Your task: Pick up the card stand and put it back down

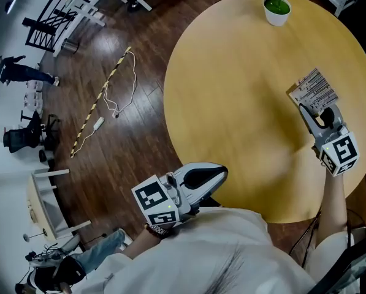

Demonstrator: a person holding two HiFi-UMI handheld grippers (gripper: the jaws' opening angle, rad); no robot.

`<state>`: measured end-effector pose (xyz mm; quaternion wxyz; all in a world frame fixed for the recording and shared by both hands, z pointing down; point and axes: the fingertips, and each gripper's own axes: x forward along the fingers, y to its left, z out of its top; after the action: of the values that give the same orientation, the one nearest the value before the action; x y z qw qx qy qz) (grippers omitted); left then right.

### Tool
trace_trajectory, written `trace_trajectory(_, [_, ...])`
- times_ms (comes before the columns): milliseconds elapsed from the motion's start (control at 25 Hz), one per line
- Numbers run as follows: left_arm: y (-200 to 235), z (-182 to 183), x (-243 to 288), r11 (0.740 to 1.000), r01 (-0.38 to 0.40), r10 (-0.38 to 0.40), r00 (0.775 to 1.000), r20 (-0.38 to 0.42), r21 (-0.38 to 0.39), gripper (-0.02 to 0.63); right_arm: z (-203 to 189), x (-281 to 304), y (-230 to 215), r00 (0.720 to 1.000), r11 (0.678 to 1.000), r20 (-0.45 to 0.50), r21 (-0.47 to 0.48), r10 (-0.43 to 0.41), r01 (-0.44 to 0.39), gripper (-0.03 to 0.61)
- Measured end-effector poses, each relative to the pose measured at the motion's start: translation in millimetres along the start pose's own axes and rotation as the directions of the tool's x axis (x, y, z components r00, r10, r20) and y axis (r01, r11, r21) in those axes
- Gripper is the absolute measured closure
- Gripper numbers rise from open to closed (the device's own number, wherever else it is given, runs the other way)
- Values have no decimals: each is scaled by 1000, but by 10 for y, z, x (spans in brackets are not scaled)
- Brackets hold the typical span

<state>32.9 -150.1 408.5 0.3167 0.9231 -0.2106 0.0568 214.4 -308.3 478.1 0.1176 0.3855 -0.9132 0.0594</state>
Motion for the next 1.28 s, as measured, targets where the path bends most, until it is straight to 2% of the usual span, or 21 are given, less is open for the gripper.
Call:
trace_trajectory(160, [-224,-73,-239,998,47,-48,998,29,31,629,308,-288,570,999,999,43,-26,-30,31,425])
trace_trajectory(280, [-447,-153,-455,995,89,-91,995,45,42,629,198,-353,926,996,997,27,14,-80,80,426])
trace_trajectory(400, [-570,-117,-510,991,118,-122,991,52,62,629,-26,-326,1018,994,991,-5,83,-109,109,426])
trace_trajectory(520, [-655,-90,-629,986,134,-140,988,57,96,629,-23,-469,1192,990,979,18,148,-141,137,426])
trace_trajectory(720, [-749,-39,-907,973,164,-178,981,79,162,629,489,-877,1622,966,961,140,203,-218,188,426])
trace_trajectory(880, [-891,-43,-1165,953,198,-222,971,85,230,629,1038,-1328,2178,940,960,224,170,-256,221,426])
trace_trajectory(1120, [-1230,-270,-1599,922,298,-322,945,62,249,629,1722,-1887,3191,897,953,322,112,-302,281,426])
trace_trajectory(1280, [-1588,-507,-1815,889,384,-399,917,10,251,629,1806,-2233,3732,868,928,327,137,-373,348,426])
